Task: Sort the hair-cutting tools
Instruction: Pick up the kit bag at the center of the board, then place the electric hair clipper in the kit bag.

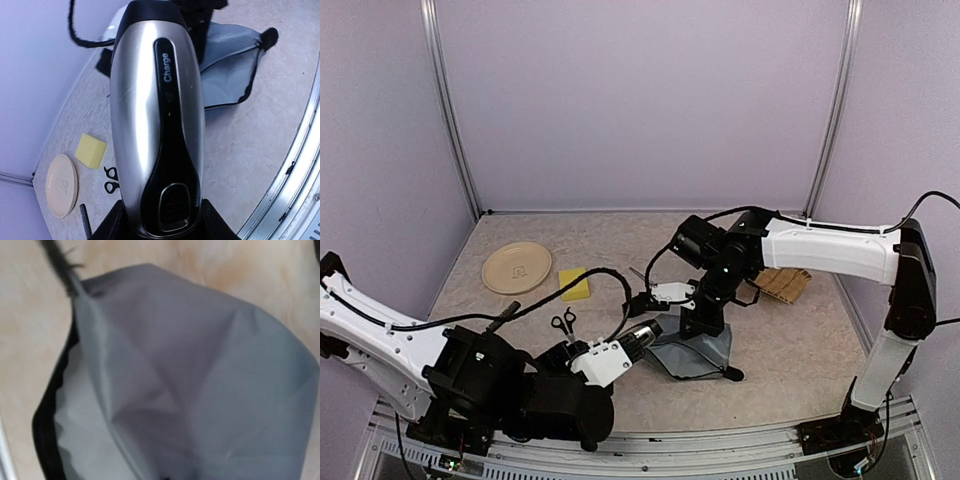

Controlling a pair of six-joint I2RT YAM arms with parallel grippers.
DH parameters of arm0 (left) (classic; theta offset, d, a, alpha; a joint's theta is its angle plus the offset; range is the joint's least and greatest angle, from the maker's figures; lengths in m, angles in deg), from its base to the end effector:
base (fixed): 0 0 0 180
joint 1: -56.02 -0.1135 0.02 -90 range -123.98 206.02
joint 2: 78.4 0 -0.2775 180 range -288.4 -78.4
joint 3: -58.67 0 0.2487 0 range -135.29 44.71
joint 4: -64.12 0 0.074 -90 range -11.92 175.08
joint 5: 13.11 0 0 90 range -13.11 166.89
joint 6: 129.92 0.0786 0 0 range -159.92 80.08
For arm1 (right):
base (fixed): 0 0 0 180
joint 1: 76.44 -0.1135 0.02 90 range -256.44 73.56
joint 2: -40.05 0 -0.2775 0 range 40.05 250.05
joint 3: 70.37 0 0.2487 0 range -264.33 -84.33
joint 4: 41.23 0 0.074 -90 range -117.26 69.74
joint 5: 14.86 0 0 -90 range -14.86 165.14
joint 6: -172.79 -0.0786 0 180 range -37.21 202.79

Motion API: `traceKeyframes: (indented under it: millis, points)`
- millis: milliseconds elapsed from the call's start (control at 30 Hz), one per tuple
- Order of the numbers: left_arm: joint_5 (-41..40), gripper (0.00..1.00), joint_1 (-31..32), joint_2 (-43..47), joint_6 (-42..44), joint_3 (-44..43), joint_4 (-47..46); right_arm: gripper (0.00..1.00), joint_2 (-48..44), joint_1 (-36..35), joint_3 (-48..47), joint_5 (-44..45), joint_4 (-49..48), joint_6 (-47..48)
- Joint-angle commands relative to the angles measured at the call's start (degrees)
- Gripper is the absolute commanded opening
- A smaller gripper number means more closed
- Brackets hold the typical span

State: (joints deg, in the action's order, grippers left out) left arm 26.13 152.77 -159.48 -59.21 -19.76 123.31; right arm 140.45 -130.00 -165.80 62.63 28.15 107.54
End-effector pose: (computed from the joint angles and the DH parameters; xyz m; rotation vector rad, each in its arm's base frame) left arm 0.0271 -0.2890 0.2671 1.1447 1.8359 0.0827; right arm 0.1993 0.2985 0.2197 -1.8675 2.2242 0.4076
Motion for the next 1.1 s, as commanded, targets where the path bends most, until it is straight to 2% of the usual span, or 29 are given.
traceKeyframes:
  millis: [0, 133, 300, 533, 767, 1067]
  points:
    - [-2.2, 0.01, 2.8, -9.0, 5.5, -5.5, 7.9, 0.0, 1.9, 0.3, -2.9, -8.0, 2.8, -0.3]
    - [-4.1, 0.0, 2.8, -15.8, 9.2, -7.7, 12.3, 0.0, 3.9, 0.7, -3.8, -10.2, 3.7, -0.3]
    - [-4.2, 0.0, -0.1, -22.4, 12.5, -12.2, 15.2, 0.0, 6.2, 0.6, -6.9, -14.2, 5.4, -0.2]
    - [-2.9, 0.0, -2.3, -28.2, 18.6, -15.1, 15.0, 0.0, 8.4, 0.0, -9.6, -16.3, 6.4, -0.3]
    - [-3.7, 0.01, -4.0, -34.1, 19.8, -18.3, 17.4, 0.0, 8.7, -1.4, -9.8, -17.9, 7.0, 0.0]
    - [-10.2, 0.03, -6.0, -41.5, 19.3, -23.0, 18.2, 0.0, 9.9, -1.5, -9.3, -26.0, 8.3, 0.8]
